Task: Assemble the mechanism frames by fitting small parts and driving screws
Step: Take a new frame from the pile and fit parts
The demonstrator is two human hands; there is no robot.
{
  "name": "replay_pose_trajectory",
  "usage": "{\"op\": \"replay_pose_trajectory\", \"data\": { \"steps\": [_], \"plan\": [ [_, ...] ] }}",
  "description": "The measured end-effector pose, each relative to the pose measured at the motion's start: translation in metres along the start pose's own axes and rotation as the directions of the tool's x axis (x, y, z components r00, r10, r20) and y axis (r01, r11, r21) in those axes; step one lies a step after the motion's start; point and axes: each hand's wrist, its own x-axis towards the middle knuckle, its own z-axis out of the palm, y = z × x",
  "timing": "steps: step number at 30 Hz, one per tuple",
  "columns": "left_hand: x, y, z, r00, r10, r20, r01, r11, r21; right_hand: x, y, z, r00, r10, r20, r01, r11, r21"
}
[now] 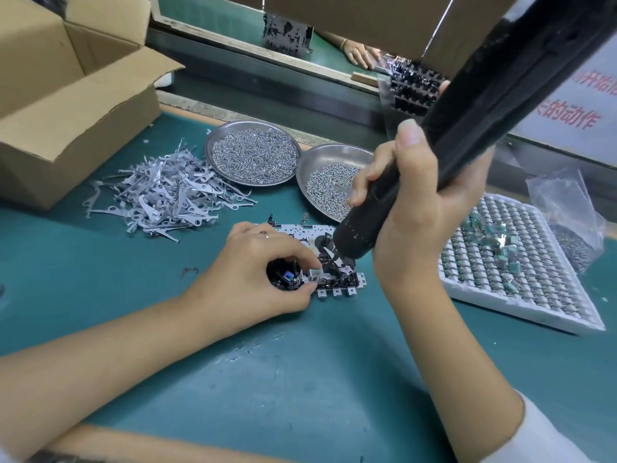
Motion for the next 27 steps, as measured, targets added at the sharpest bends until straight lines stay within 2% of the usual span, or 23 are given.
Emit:
{"op": "replay_pose_trajectory", "data": {
  "steps": [4,13,15,16,18,20,21,22,23,25,26,27],
  "plan": [
    [0.000,0.000,0.000,1.000,0.004,0.008,-0.004,1.000,0.020,-0.002,0.008,-0.001,0.993,0.114,0.029,-0.112,0.992,-0.057],
    [0.000,0.000,0.000,1.000,0.024,-0.012,-0.024,0.999,0.043,-0.002,0.003,-0.008,0.978,0.198,0.066,-0.194,0.979,-0.061],
    [0.000,0.001,-0.001,1.000,0.028,-0.007,-0.028,0.999,0.035,-0.004,0.003,-0.018,0.989,0.135,0.061,-0.127,0.984,-0.124],
    [0.000,0.001,-0.002,1.000,0.024,-0.004,-0.024,0.999,0.022,-0.006,0.002,-0.025,0.998,0.055,0.025,-0.050,0.984,-0.170],
    [0.000,0.003,-0.003,1.000,0.008,-0.001,-0.008,1.000,-0.020,-0.014,0.003,-0.039,0.982,-0.138,-0.125,0.099,0.955,-0.280],
    [0.002,0.005,-0.005,0.999,-0.014,-0.042,0.010,0.996,-0.086,-0.029,0.006,-0.052,0.956,-0.217,-0.196,0.119,0.901,-0.418],
    [0.004,0.005,-0.006,0.995,-0.039,-0.092,0.026,0.991,-0.133,-0.038,0.008,-0.053,0.975,-0.187,-0.124,0.106,0.869,-0.483],
    [0.006,0.004,-0.007,0.986,-0.073,-0.151,0.045,0.983,-0.180,-0.047,0.010,-0.052,0.992,-0.116,0.040,0.119,0.819,-0.561],
    [0.008,0.001,-0.009,0.972,-0.107,-0.211,0.063,0.976,-0.208,-0.057,0.013,-0.049,0.970,-0.018,0.243,0.178,0.734,-0.656],
    [0.012,-0.003,-0.012,0.943,-0.133,-0.304,0.075,0.978,-0.194,-0.072,0.022,-0.041,0.792,0.197,0.577,0.434,0.482,-0.761],
    [0.013,-0.005,-0.014,0.935,-0.128,-0.331,0.072,0.982,-0.177,-0.075,0.026,-0.037,0.715,0.276,0.643,0.543,0.361,-0.758],
    [0.013,-0.006,-0.015,0.931,-0.119,-0.345,0.065,0.985,-0.162,-0.077,0.026,-0.032,0.677,0.322,0.662,0.600,0.280,-0.750]
  ]
}}
